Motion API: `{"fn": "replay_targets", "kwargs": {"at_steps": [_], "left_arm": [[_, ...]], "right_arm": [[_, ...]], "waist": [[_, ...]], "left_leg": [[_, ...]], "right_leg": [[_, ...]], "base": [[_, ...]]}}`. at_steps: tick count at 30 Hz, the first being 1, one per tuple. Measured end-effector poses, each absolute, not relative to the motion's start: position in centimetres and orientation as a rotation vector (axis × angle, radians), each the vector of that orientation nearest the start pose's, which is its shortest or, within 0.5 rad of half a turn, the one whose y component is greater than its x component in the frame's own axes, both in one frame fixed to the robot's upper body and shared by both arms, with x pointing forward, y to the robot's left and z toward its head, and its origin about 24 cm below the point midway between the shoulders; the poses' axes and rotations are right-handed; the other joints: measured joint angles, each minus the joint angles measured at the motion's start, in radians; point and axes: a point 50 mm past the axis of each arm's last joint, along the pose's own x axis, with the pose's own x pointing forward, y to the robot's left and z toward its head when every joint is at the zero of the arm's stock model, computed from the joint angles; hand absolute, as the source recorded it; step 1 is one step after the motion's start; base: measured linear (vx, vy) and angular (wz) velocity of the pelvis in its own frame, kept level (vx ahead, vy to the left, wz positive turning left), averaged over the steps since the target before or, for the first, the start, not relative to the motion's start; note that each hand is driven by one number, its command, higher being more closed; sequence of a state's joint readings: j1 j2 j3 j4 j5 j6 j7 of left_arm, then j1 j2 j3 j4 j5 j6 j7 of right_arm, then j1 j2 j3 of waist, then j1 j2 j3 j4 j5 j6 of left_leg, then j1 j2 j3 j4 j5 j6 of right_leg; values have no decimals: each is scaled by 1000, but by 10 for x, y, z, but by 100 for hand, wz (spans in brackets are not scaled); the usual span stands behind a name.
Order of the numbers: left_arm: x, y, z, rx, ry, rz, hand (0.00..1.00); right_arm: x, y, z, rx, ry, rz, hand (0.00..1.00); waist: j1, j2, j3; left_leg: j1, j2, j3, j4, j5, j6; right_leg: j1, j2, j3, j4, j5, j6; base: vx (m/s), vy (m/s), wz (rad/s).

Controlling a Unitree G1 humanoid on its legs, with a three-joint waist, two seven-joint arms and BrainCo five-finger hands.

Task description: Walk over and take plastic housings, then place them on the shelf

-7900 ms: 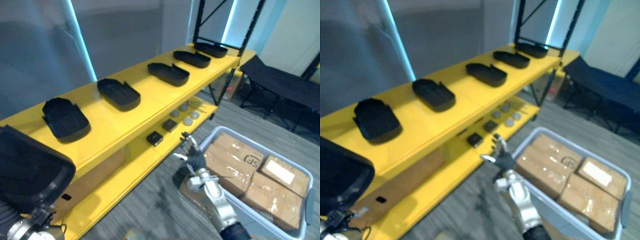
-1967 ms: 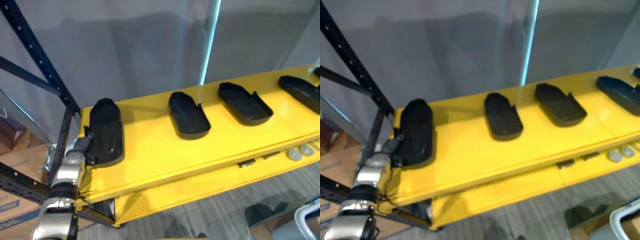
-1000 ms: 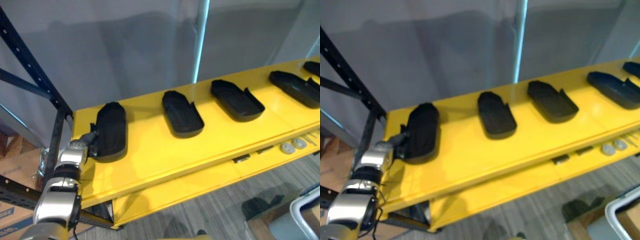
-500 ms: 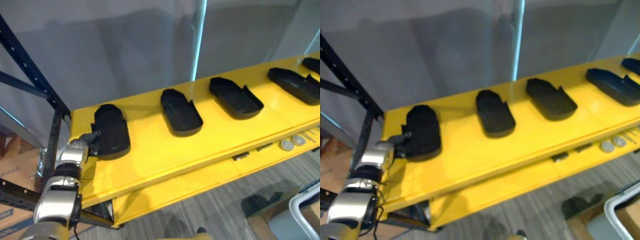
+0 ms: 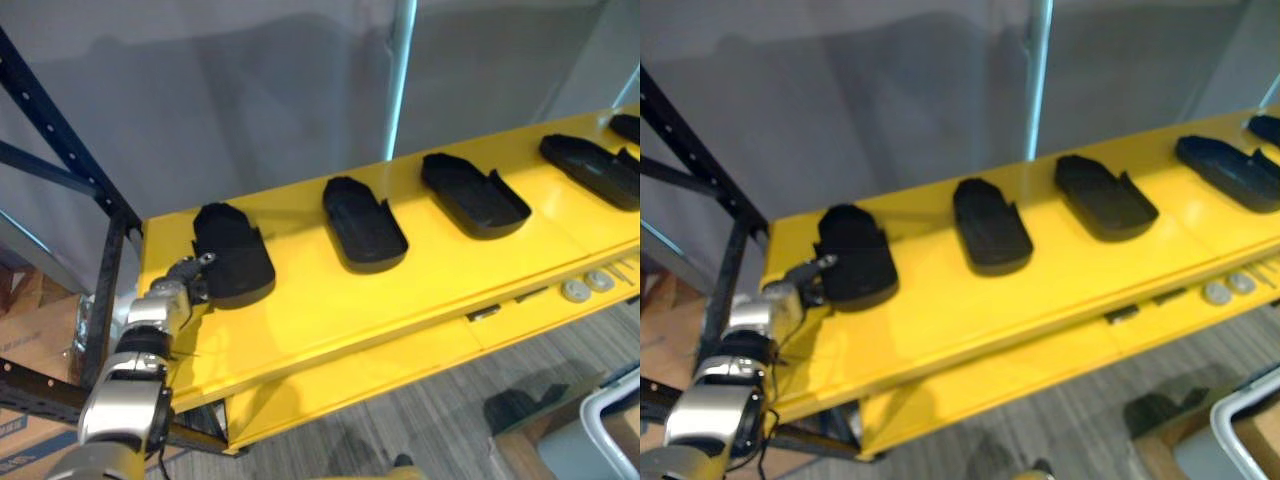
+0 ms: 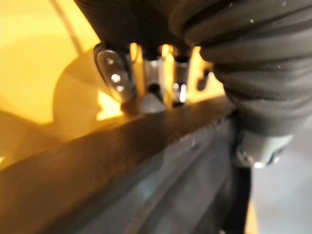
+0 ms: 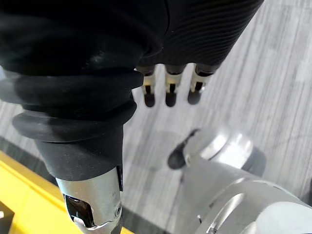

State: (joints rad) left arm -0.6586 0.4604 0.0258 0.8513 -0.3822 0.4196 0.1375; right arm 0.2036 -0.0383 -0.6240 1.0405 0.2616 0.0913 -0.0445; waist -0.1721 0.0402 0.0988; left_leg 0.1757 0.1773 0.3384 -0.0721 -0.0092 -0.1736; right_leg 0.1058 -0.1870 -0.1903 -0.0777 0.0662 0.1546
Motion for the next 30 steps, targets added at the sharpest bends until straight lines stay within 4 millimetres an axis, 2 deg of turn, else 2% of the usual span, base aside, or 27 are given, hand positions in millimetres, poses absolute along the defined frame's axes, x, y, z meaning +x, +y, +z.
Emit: {"fn": "replay_targets", "kwargs": {"at_steps": [5,9,12,14,15,17,18,22,24,27,29,30], "left_arm": [[344,280,50,157,543,423,0],[346,293,66,302,497,540,0],[350,305,92,415,413,636,0],[354,309,127,507,281,694,0],[356,307,135,527,242,700,0],[358,299,169,544,82,702,0],[358,296,176,540,49,695,0],[351,256,233,451,-304,552,0],[339,237,250,376,-453,444,0],[305,199,259,196,-681,229,0],[280,184,256,100,-810,126,0],[276,185,256,95,-825,120,0]], "right_arm": [[17,-235,-166,503,1177,-845,0],[15,-236,-166,499,1176,-849,0],[14,-236,-166,491,1180,-842,0],[12,-236,-166,486,1185,-839,0],[10,-236,-166,487,1188,-841,0],[8,-235,-166,487,1194,-838,0],[8,-235,-166,487,1195,-838,0],[9,-236,-166,485,1192,-836,0],[12,-236,-166,484,1185,-835,0],[16,-235,-167,486,1181,-828,0],[15,-233,-168,489,1190,-829,0],[15,-233,-168,489,1190,-829,0]], "waist": [[-3,0,0],[-1,0,0],[4,2,1],[16,5,2],[22,6,2],[29,6,0],[31,7,0],[53,7,-2],[57,9,-9],[71,13,-19],[81,18,-23],[82,18,-24]], "left_leg": [[0,0,0,1,0,0],[0,0,-1,4,0,0],[-2,0,-2,11,0,0],[-2,0,-5,12,0,0],[-2,0,-6,12,0,0],[-6,0,-16,11,0,0],[-7,0,-18,9,0,0],[-20,0,-33,5,3,0],[-20,-2,-37,-5,6,0],[-20,-3,-43,-6,6,0],[-19,-2,-63,-6,6,0],[-19,-2,-63,-6,6,0]], "right_leg": [[0,0,0,0,0,0],[1,-1,0,1,0,0],[2,-1,0,3,0,0],[2,-2,-1,6,0,-1],[2,-2,-2,7,0,-1],[2,-2,-6,13,-5,-5],[2,-3,-8,15,-7,-6],[2,-4,-26,19,-8,-5],[2,-4,-29,19,-8,-5],[6,-4,-36,19,-8,-5],[23,-4,-58,17,-9,-5],[24,-3,-58,17,-9,-5]], "base": [[0,0,0],[0,0,0],[0,0,0],[0,0,0],[0,0,4],[0,0,8],[-9,2,16],[-13,3,12],[10,3,7],[22,6,5],[8,-2,19],[-5,0,14]]}}
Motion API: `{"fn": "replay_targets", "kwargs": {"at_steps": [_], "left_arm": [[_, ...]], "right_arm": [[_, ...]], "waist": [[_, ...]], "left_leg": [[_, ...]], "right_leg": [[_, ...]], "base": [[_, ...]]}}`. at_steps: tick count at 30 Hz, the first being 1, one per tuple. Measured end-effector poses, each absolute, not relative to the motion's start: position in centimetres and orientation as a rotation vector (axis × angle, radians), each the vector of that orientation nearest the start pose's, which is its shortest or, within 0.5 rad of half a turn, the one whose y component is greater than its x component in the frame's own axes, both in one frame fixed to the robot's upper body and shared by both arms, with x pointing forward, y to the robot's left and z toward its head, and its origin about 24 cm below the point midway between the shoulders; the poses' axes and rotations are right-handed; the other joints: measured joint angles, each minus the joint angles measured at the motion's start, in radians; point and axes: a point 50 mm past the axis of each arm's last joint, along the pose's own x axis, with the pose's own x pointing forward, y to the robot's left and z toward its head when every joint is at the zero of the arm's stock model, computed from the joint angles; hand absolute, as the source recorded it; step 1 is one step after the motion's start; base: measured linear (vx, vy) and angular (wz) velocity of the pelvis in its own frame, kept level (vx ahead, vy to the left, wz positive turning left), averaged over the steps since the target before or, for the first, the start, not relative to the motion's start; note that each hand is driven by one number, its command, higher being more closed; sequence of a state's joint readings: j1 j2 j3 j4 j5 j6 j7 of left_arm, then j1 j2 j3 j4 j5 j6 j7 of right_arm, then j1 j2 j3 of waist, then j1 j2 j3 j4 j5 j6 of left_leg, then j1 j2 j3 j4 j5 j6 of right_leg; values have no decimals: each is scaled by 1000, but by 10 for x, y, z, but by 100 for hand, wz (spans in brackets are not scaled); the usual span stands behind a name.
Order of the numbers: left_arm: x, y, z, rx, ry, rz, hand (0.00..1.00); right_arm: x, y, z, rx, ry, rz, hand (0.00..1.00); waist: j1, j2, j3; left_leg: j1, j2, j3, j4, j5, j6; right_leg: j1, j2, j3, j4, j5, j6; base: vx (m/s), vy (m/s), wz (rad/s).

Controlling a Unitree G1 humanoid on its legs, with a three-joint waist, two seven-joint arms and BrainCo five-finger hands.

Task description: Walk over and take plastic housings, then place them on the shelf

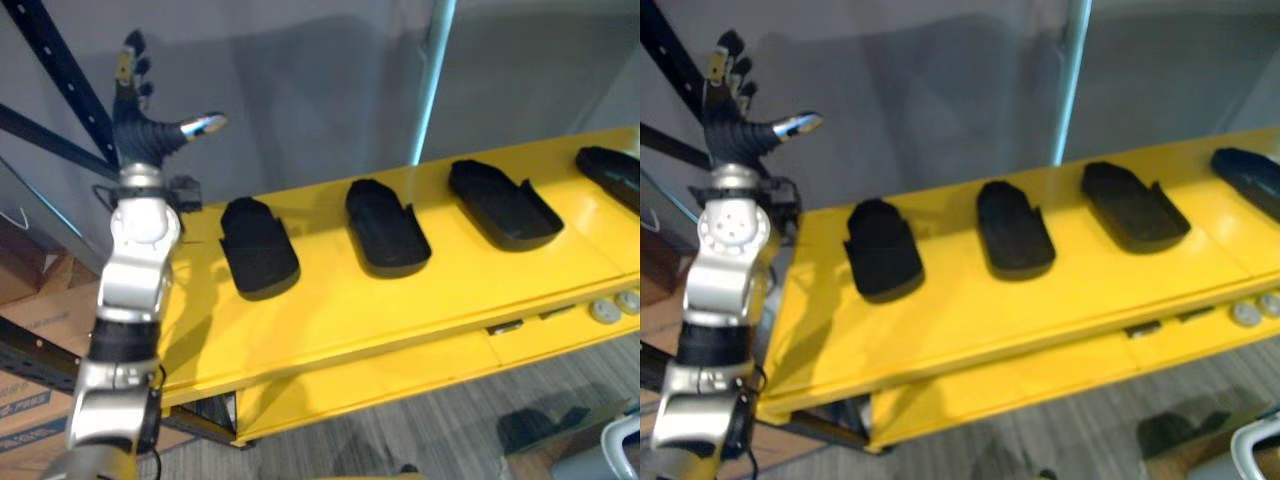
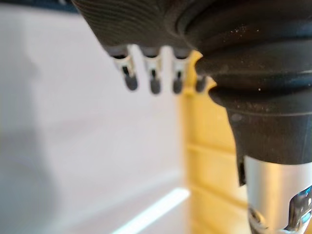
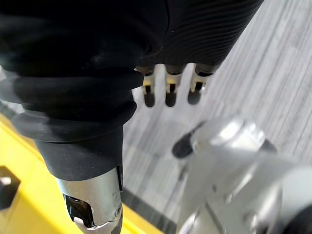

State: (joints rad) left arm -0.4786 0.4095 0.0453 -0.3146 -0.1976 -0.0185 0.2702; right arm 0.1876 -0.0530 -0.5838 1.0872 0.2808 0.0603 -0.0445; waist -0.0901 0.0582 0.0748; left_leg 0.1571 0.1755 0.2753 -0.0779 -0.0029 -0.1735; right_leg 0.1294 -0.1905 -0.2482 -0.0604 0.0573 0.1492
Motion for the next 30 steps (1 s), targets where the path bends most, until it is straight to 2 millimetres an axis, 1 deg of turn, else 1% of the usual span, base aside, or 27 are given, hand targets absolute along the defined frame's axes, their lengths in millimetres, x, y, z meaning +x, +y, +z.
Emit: {"fn": "replay_targets", "kwargs": {"at_steps": [2,3,5,6,7,8,9,11,12,13,15,16,17,18,21,22,23,25,28,29,30], "left_arm": [[252,188,256,61,-952,107,0],[246,190,257,60,-987,107,0],[227,198,260,66,-1101,128,0],[223,200,261,68,-1135,145,0],[213,203,263,75,-1200,177,0],[203,205,267,107,-1286,233,0],[197,207,269,125,-1331,267,0],[177,208,271,206,-1480,397,0],[173,207,271,215,-1513,425,0],[167,206,271,218,-1571,472,0],[156,209,271,231,-1648,579,0],[148,212,268,221,-1693,657,0],[145,214,267,219,-1711,691,0],[139,218,265,220,-1746,765,0],[125,231,263,222,-1822,978,0],[123,234,263,217,-1826,1012,0],[119,240,261,213,-1818,1087,0],[117,252,257,249,-1756,1199,0],[126,285,239,343,-1508,1392,0],[131,304,225,361,-1359,1476,0],[133,318,212,369,-1242,1536,0]], "right_arm": [[12,-232,-169,487,1194,-834,0],[11,-231,-169,489,1201,-834,0],[2,-227,-171,488,1233,-837,0],[1,-227,-171,486,1239,-838,0],[-2,-225,-172,494,1248,-846,0],[-2,-224,-172,494,1251,-843,0],[-2,-224,-172,492,1254,-839,0],[-2,-222,-173,480,1257,-831,0],[-1,-223,-173,478,1253,-830,0],[-1,-223,-173,476,1248,-829,0],[4,-221,-173,467,1247,-808,0],[9,-221,-173,465,1238,-795,0],[10,-221,-173,464,1237,-793,0],[18,-220,-173,459,1226,-771,0],[32,-217,-173,448,1208,-727,0],[34,-217,-172,444,1205,-720,0],[37,-216,-172,439,1199,-709,0],[41,-216,-172,430,1196,-692,0],[41,-218,-172,423,1217,-680,0],[40,-221,-171,410,1227,-673,0],[40,-223,-171,404,1231,-671,0]], "waist": [[24,-1,-3],[28,-3,-4],[34,-14,-25],[39,-16,-32],[49,-20,-45],[52,-26,-49],[52,-27,-49],[56,-36,-53],[62,-36,-53],[75,-37,-53],[76,-38,-57],[77,-37,-54],[77,-37,-54],[78,-36,-55],[82,-35,-54],[86,-35,-54],[95,-33,-52],[105,-30,-51],[114,-25,-44],[124,-25,-42],[132,-21,-41]], "left_leg": [[0,0,-2,1,0,0],[0,0,-5,1,0,0],[0,1,-22,0,1,1],[0,1,-22,0,1,1],[0,0,-23,-1,1,1],[0,0,-29,-1,1,1],[-1,0,-36,-2,1,1],[-2,0,-53,-7,2,0],[-2,0,-54,-7,2,0],[-5,0,-59,-7,2,0],[-18,-1,-77,-5,10,0],[-20,0,-79,-3,11,-1],[-20,0,-80,-3,11,-1],[-21,-1,-84,-3,11,-1],[-31,-2,-104,-2,15,0],[-35,-2,-105,-2,15,0],[-35,-2,-106,-3,16,0],[-36,-2,-107,-3,16,0],[-38,-3,-129,-3,18,1],[-38,-3,-129,-3,18,1],[-38,-3,-130,-3,18,1]], "right_leg": [[2,0,-2,0,-3,1],[5,0,-6,0,-5,2],[20,-1,-28,1,-14,3],[21,-1,-29,1,-16,4],[22,-1,-30,1,-17,5],[28,-1,-38,1,-18,5],[31,-2,-45,1,-19,6],[41,-1,-59,0,-24,7],[42,-1,-61,0,-24,7],[44,-2,-69,0,-25,6],[44,-2,-88,0,-25,6],[43,-1,-90,-1,-25,6],[43,-1,-91,-1,-25,6],[45,-1,-95,-1,-26,6],[45,-1,-110,0,-27,3],[45,-1,-111,0,-27,3],[45,-1,-113,0,-28,2],[47,-1,-117,-1,-30,3],[64,0,-141,-2,-34,4],[66,0,-142,-3,-35,4],[66,0,-142,-3,-35,4]], "base": [[-12,2,2],[-42,-4,16],[-33,-7,22],[-8,1,10],[-6,4,8],[-8,2,12],[-12,-2,23],[-12,-3,20],[0,0,10],[6,-1,17],[13,-4,22],[26,-6,11],[26,-4,6],[17,-3,7],[11,-2,14],[-12,1,8],[-17,2,3],[-6,-1,7],[5,-7,19],[10,-4,7],[0,0,0]]}}
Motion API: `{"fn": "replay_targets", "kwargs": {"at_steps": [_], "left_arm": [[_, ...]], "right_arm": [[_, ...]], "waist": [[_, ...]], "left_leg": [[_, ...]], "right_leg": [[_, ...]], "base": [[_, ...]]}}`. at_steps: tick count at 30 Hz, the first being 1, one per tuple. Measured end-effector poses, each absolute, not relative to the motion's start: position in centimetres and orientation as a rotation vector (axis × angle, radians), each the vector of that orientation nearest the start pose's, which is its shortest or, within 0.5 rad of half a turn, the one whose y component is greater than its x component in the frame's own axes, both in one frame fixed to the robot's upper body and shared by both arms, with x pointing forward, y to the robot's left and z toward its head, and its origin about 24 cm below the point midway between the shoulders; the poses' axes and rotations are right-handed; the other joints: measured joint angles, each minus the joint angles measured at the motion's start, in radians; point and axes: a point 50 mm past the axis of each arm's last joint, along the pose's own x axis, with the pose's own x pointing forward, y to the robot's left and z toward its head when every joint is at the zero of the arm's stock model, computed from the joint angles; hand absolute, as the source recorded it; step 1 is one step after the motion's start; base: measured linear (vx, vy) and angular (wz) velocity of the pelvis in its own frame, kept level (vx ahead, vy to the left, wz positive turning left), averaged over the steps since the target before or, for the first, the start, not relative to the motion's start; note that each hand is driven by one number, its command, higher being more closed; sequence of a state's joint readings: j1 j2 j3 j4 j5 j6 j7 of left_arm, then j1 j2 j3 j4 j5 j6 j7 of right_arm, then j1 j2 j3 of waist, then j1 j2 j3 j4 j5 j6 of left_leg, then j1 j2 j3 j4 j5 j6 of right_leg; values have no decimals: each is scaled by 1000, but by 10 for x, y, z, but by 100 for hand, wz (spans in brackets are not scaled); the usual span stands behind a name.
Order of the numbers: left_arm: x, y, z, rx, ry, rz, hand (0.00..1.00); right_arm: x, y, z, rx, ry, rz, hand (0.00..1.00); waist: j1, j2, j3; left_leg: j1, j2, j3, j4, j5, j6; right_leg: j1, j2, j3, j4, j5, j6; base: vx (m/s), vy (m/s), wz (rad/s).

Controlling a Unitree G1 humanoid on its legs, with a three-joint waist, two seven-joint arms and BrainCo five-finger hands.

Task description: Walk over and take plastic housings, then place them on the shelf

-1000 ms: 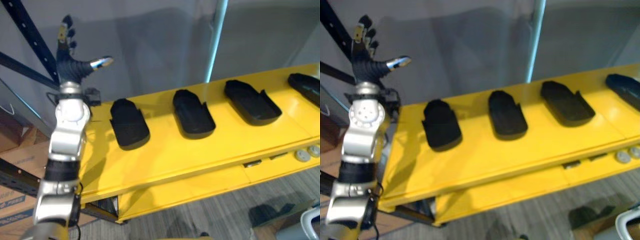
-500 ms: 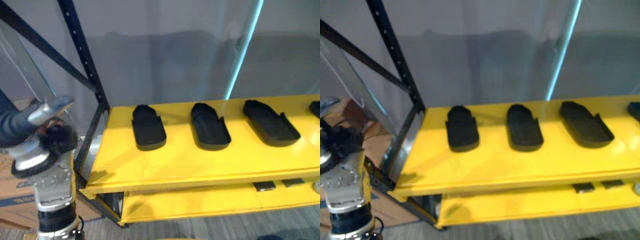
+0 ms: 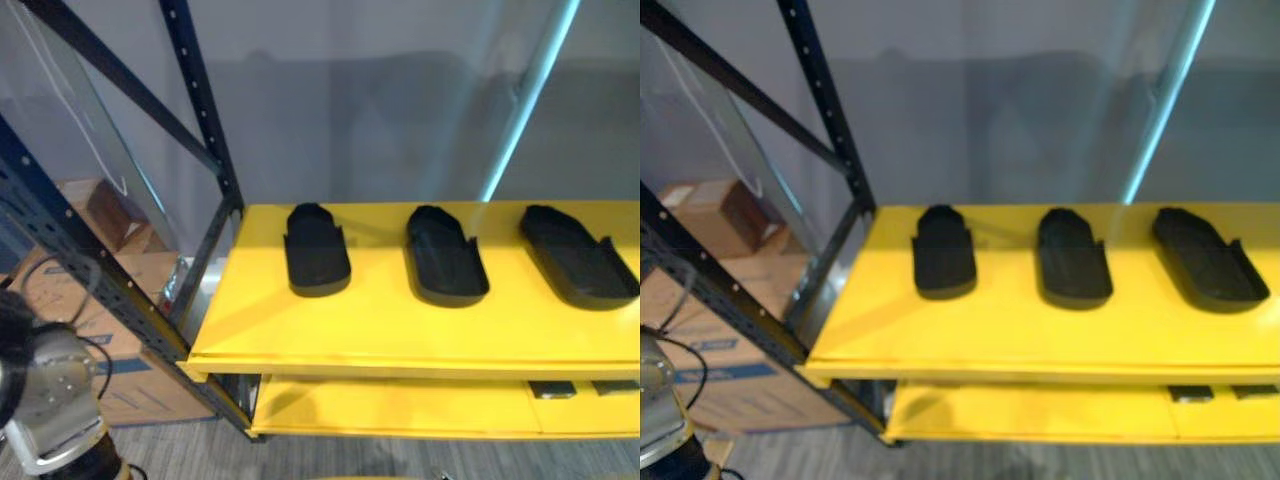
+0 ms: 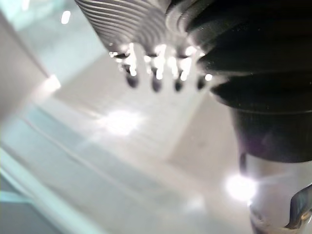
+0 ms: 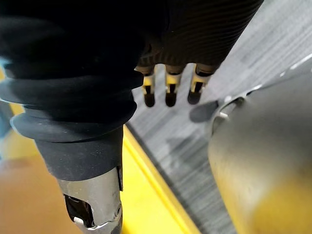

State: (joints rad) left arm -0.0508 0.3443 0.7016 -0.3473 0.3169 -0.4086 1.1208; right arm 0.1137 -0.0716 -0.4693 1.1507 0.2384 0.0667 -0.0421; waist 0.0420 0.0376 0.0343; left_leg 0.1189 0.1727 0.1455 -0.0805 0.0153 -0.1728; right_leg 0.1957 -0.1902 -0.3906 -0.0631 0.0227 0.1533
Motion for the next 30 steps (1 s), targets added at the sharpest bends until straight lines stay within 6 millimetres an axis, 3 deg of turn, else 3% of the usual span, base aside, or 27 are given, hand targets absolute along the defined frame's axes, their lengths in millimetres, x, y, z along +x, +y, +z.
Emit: {"fn": "replay_targets", "kwargs": {"at_steps": [3,5,6,8,9,10,13,14,16,17,19,22,23,30], "left_arm": [[130,356,172,377,-933,1695,0],[123,380,131,387,-668,1790,0],[121,385,120,378,-596,1805,0],[108,400,68,355,-258,1834,0],[104,401,54,348,-170,1822,0],[96,402,27,319,0,1775,0],[72,386,-33,180,335,1626,0],[66,382,-44,140,401,1603,0],[38,359,-86,-17,637,1497,0],[34,351,-95,-65,690,1462,0],[16,317,-128,-227,901,1262,0],[5,273,-154,-438,1103,1010,0],[21,228,-168,-654,1200,696,0],[20,226,-168,-642,1220,697,0]], "right_arm": [[40,-225,-171,407,1246,-667,0],[42,-224,-171,406,1247,-650,0],[42,-224,-171,406,1249,-640,0],[44,-222,-171,414,1258,-624,0],[45,-223,-170,414,1255,-620,0],[47,-223,-170,411,1250,-614,0],[51,-224,-169,405,1236,-604,0],[52,-224,-169,405,1233,-603,0],[55,-225,-168,410,1221,-590,0],[55,-226,-168,409,1219,-589,0],[57,-232,-166,408,1203,-582,0],[61,-239,-164,369,1187,-572,0],[75,-242,-161,285,1171,-528,0],[70,-240,-162,297,1174,-536,0]], "waist": [[10,-2,4],[15,-19,15],[16,-23,17],[14,-36,20],[14,-39,20],[13,-47,25],[9,-51,29],[6,-49,30],[0,-39,36],[-1,-35,38],[-3,-19,52],[-7,-5,60],[-55,-2,96],[-57,-6,100]], "left_leg": [[-2,0,-6,0,1,1],[3,-2,-13,0,1,1],[3,-4,-19,0,2,2],[4,-8,-23,0,2,3],[4,-8,-23,0,2,3],[5,-9,-23,0,2,3],[7,-11,-23,0,2,3],[7,-11,-23,0,2,3],[9,-11,-22,0,2,3],[10,-11,-21,0,2,3],[20,-11,-13,0,1,4],[25,-9,0,0,1,4],[54,-3,59,-5,-6,4],[54,-4,58,-5,-5,4]], "right_leg": [[3,0,-8,0,0,0],[10,-1,-15,-3,0,0],[12,-2,-20,-4,0,0],[16,-4,-22,-7,0,-1],[16,-5,-22,-7,0,-1],[16,-5,-23,-7,-1,-1],[16,-7,-23,-7,-1,-1],[17,-8,-23,-7,-1,-1],[17,-8,-22,-7,-1,-1],[18,-8,-22,-7,-1,-1],[22,-10,-19,-4,-3,4],[17,-11,-8,1,-4,6],[15,-11,37,0,1,14],[15,-12,37,1,1,14]], "base": [[9,-3,6],[21,-2,8],[18,-1,13],[7,3,6],[0,0,0],[0,0,0],[0,0,0],[0,0,0],[0,0,0],[0,-1,-4],[-2,3,-6],[-5,4,-8],[-3,3,-6],[0,0,0]]}}
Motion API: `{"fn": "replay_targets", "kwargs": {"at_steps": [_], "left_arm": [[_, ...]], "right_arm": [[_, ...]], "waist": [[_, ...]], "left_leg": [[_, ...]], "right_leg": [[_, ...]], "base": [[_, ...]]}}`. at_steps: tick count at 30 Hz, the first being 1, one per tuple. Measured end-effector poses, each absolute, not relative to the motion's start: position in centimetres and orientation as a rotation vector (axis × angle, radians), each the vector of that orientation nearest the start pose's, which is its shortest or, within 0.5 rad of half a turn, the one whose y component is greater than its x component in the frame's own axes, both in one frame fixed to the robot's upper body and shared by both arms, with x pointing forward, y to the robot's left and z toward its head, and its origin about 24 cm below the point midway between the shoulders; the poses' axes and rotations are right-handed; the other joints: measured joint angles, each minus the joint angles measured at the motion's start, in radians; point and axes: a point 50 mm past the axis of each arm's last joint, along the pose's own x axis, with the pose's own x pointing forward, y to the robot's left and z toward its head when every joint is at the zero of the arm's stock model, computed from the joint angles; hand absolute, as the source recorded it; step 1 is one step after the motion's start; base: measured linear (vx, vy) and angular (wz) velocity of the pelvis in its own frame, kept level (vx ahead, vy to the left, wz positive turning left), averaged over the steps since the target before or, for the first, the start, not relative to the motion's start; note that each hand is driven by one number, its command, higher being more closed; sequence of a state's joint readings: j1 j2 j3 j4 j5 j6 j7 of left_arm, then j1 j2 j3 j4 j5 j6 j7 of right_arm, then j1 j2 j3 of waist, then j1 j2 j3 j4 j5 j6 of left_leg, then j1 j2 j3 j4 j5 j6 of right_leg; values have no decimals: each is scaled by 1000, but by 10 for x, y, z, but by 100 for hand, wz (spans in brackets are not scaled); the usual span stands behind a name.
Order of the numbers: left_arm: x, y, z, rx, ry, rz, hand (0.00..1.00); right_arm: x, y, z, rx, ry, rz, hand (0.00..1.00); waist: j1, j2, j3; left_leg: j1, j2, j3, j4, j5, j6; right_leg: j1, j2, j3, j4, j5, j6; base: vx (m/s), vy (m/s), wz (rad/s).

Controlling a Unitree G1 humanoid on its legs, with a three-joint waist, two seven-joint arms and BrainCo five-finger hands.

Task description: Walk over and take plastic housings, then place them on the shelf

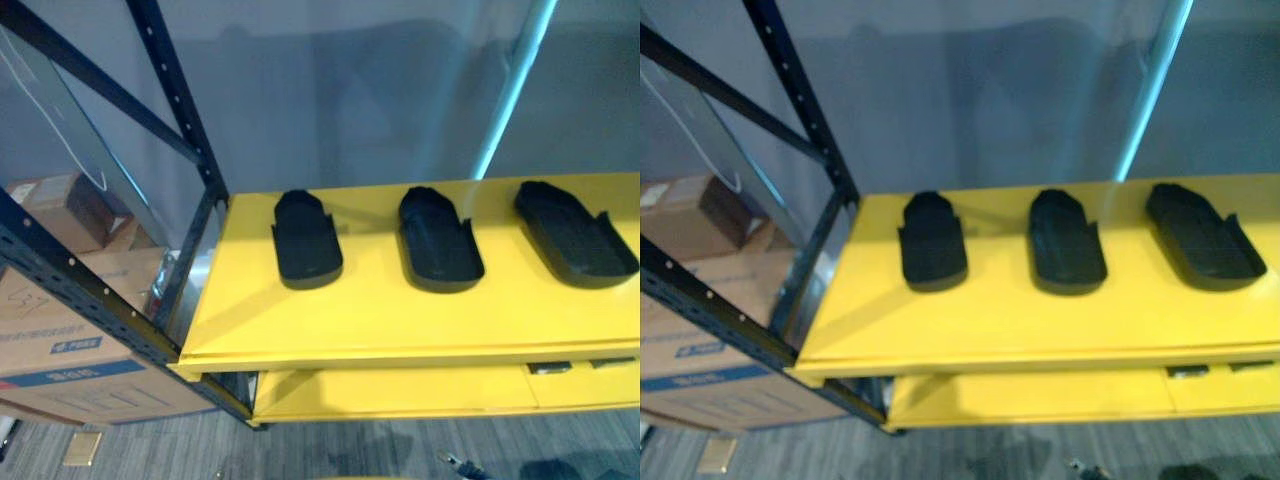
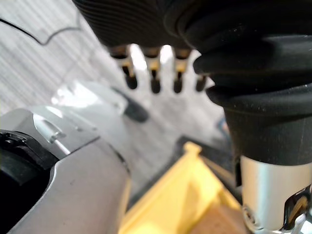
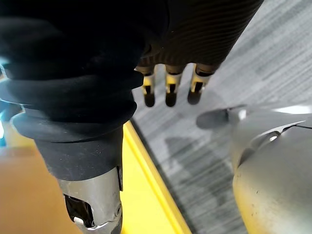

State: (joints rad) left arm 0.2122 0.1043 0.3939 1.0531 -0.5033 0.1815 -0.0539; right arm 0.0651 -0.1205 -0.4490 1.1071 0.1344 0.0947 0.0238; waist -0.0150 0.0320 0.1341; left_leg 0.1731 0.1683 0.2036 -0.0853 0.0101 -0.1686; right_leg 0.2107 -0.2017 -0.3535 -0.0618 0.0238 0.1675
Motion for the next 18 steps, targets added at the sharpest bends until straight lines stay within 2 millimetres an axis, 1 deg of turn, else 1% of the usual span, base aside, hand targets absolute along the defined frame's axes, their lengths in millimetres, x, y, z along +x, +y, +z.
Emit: {"fn": "replay_targets", "kwargs": {"at_steps": [1,4,6,7,8,9,10,11,12,13,15,16,17,18], "left_arm": [[19,225,-169,-636,1227,694,0],[19,211,-173,-632,1276,704,0],[22,203,-174,-626,1292,711,0],[23,203,-174,-612,1298,722,0],[23,205,-174,-578,1309,741,0],[25,206,-174,-557,1311,747,0],[31,208,-173,-528,1301,762,0],[36,211,-173,-513,1290,770,0],[43,216,-171,-495,1270,779,0],[47,218,-171,-489,1256,780,0],[67,230,-166,-462,1198,772,0],[74,234,-163,-449,1178,769,0],[79,238,-162,-438,1162,767,0],[82,244,-160,-434,1145,780,0]], "right_arm": [[70,-240,-162,299,1172,-537,0],[65,-234,-164,356,1168,-560,0],[57,-228,-167,409,1177,-589,0],[50,-223,-169,459,1184,-626,0],[41,-220,-170,520,1190,-698,0],[35,-220,-171,558,1191,-751,0],[23,-220,-172,631,1196,-874,0],[15,-221,-173,671,1202,-957,0],[5,-224,-172,702,1215,-1067,0],[0,-226,-172,711,1221,-1117,0],[-19,-235,-169,761,1218,-1326,0],[-24,-238,-168,788,1209,-1396,0],[-29,-240,-167,818,1196,-1468,0],[-35,-243,-165,860,1171,-1555,0]], "waist": [[0,0,1],[-4,-7,24],[-11,-12,37],[-21,-17,40],[-33,-21,42],[-35,-22,42],[-38,-23,44],[-47,-23,44],[-56,-26,45],[-56,-27,45],[-57,-31,43],[-60,-34,45],[-66,-39,45],[-80,-51,41]], "left_leg": [[0,0,0,0,0,0],[0,-4,1,-1,1,0],[0,-6,2,-2,2,1],[1,-6,3,-2,2,1],[1,-7,7,-3,2,1],[1,-7,13,-3,2,1],[1,-7,25,-3,2,0],[1,-7,29,-3,2,0],[3,-6,42,-4,2,0],[4,-5,58,-4,2,0],[5,-3,88,-4,2,0],[6,-2,98,-4,2,0],[9,-2,113,-4,2,-1],[15,1,133,-4,2,-1]], "right_leg": [[0,0,0,0,0,0],[0,-5,0,7,-1,1],[-2,-10,0,17,-6,5],[-4,-11,0,25,-12,5],[-7,-13,2,33,-17,5],[-10,-13,4,35,-18,4],[-15,-14,13,35,-17,4],[-17,-13,20,35,-17,4],[-19,-12,26,35,-17,3],[-22,-11,31,35,-17,3],[-37,-8,55,35,-19,-2],[-39,-8,58,35,-19,-3],[-39,-7,62,35,-19,-6],[-41,-4,72,35,-16,-4]], "base": [[0,0,0],[0,0,0],[0,0,0],[0,0,0],[0,0,0],[7,14,-9],[7,15,-10],[5,16,-12],[1,11,-11],[-1,11,-18],[4,12,-23],[8,9,-18],[13,8,-17],[18,8,-19]]}}
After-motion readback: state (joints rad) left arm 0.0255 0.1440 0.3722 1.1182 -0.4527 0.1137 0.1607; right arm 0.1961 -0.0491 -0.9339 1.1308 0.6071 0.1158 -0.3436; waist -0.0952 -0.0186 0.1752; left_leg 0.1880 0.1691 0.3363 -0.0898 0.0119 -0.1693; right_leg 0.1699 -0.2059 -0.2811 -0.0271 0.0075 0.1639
